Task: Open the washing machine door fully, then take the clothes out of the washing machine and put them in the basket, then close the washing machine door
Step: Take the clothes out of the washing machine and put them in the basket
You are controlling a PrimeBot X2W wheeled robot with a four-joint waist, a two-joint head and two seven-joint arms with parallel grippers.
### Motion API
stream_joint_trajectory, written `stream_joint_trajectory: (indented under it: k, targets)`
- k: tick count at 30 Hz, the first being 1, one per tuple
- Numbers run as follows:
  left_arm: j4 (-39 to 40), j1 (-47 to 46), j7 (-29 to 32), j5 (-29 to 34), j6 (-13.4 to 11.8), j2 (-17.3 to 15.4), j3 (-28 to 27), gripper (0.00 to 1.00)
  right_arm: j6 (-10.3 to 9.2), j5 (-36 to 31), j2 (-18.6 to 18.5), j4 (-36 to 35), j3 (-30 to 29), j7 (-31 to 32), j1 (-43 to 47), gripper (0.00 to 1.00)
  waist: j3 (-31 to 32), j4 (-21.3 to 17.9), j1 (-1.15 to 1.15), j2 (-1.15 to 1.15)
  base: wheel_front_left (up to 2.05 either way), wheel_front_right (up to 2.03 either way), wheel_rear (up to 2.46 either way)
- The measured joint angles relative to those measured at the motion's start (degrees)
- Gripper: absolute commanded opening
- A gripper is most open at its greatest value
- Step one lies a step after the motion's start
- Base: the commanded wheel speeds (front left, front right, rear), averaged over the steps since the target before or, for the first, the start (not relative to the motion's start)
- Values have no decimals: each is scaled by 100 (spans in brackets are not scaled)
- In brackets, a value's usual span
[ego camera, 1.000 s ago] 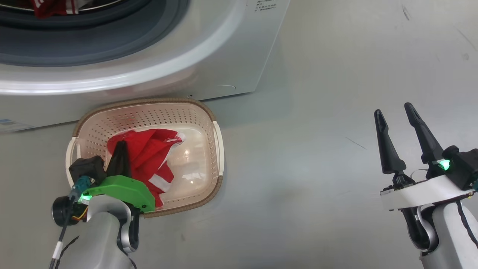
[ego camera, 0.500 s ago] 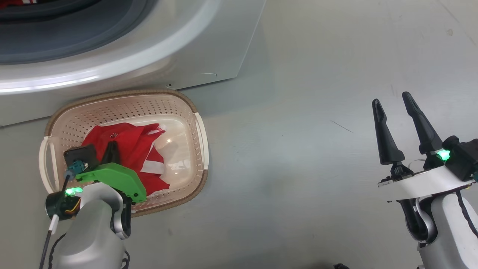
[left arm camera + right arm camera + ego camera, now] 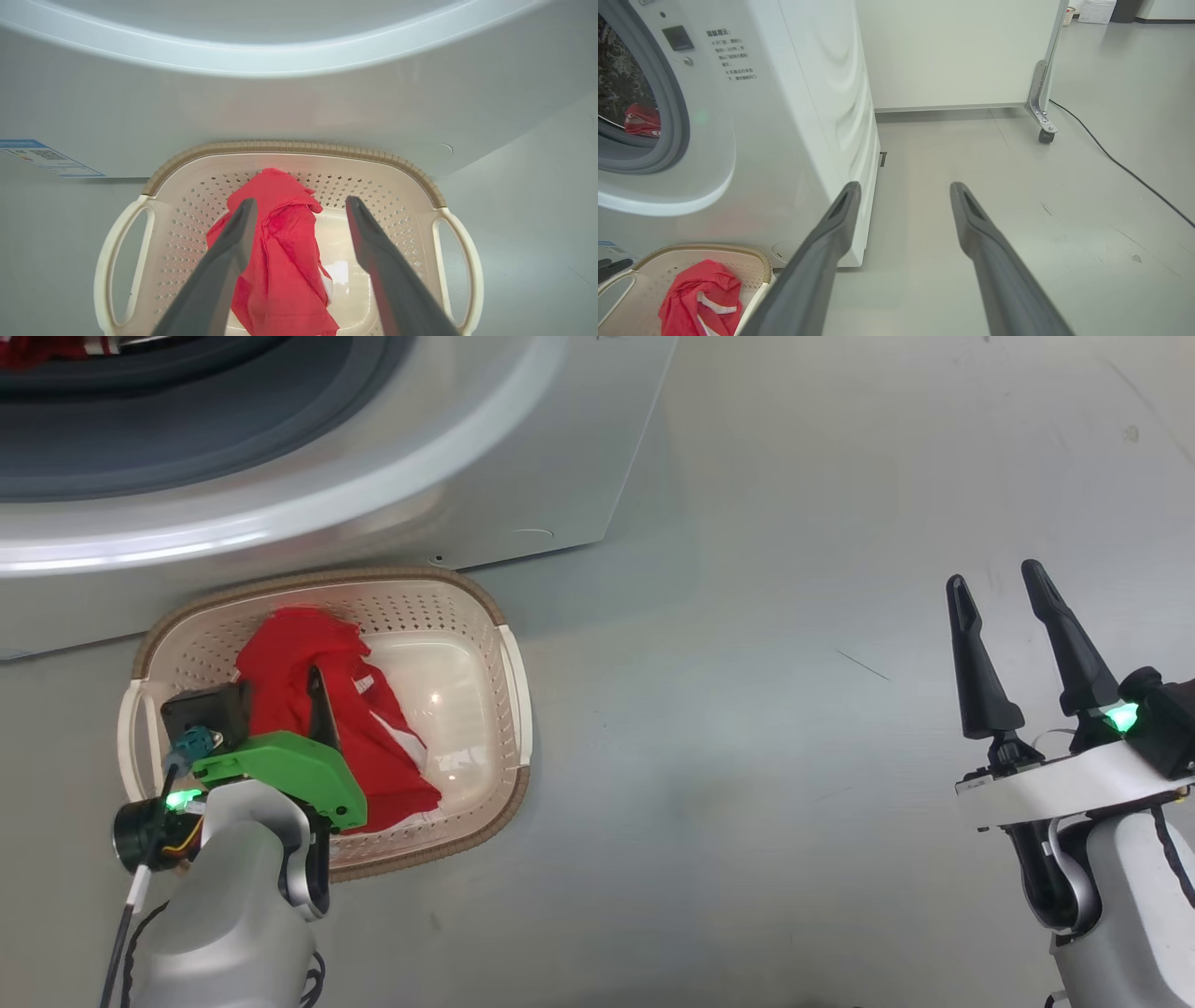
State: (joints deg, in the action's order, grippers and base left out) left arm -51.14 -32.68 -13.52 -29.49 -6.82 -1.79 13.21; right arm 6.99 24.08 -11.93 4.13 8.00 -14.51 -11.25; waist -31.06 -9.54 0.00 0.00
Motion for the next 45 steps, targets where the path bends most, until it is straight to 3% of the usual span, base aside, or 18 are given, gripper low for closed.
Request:
stream_joint_trajectory:
  k: [10, 17, 29, 45]
  targets:
    - [530, 19, -103, -130, 0, 8, 398, 100, 0, -45, -29, 99, -149, 0, 13, 100, 291, 181, 0, 0, 0, 0, 0]
    - [1573, 79, -102, -55, 0, 10, 394, 100, 0, -110, -36, 143, -316, 0, 155, 100, 526, 356, 0, 0, 0, 0, 0]
    - [2944, 612, -118, 506, 0, 10, 380, 100, 0, -274, 35, 171, -393, 0, 411, 100, 1050, 716, 0, 0, 0, 0, 0]
    - [3716, 1830, -118, 1145, 0, 2, 292, 100, -40, -508, 176, 225, -452, 0, 908, 100, 1897, 948, 0, 0, 0, 0, 0]
